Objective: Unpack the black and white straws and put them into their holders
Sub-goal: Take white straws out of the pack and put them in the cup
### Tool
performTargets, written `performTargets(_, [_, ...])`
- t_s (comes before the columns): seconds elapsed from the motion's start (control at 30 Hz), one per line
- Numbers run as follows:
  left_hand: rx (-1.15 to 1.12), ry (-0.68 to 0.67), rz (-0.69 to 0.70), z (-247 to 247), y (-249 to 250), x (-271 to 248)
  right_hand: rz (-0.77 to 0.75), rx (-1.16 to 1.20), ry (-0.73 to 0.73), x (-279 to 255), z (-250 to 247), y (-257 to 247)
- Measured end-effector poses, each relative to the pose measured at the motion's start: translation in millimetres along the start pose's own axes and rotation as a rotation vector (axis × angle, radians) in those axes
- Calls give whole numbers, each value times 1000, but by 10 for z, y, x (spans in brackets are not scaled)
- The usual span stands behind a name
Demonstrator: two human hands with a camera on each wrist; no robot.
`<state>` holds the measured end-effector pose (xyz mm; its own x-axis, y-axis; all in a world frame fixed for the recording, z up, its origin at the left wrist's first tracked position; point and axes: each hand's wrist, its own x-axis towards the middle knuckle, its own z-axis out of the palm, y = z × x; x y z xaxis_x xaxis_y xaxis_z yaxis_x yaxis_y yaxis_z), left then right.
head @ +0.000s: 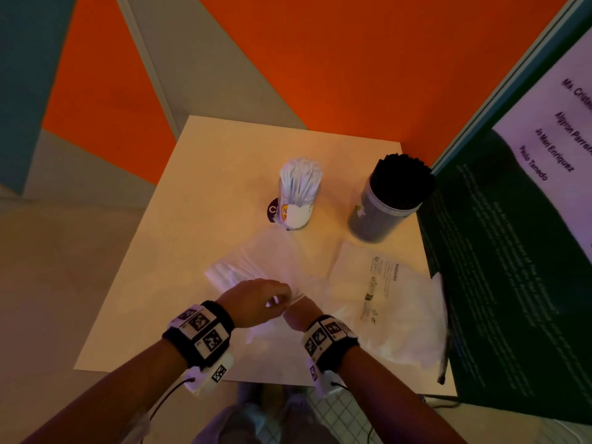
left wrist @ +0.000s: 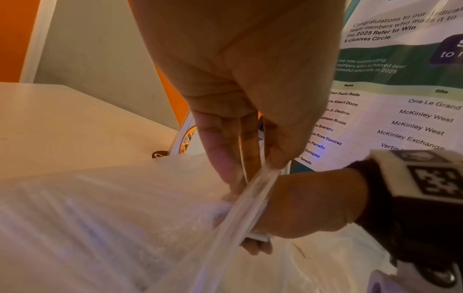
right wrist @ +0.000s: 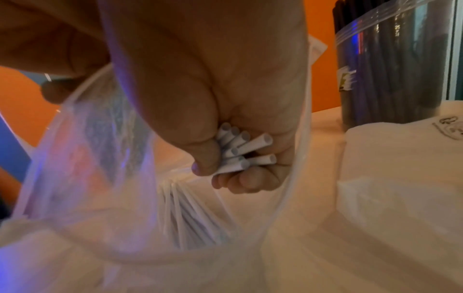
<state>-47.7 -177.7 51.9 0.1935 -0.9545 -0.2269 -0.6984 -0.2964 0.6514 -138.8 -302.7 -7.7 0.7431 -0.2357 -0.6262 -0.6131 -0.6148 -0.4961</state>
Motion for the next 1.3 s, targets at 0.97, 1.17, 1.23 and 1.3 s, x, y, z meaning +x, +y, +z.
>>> performTargets(0.97, [424, 258, 51, -678, 363, 1017, -232, -214, 5, -956, -2426, -45])
performTargets(1.17, [293, 210, -72, -816, 80, 936, -360, 498, 445, -579, -2129, -227])
performTargets(1.23, [239, 210, -40, -816, 81, 967, -389, 556, 458, -431, -1978, -329])
performTargets(1.3, [140, 254, -38, -857, 59, 980, -469, 807, 507, -352, -1971, -379])
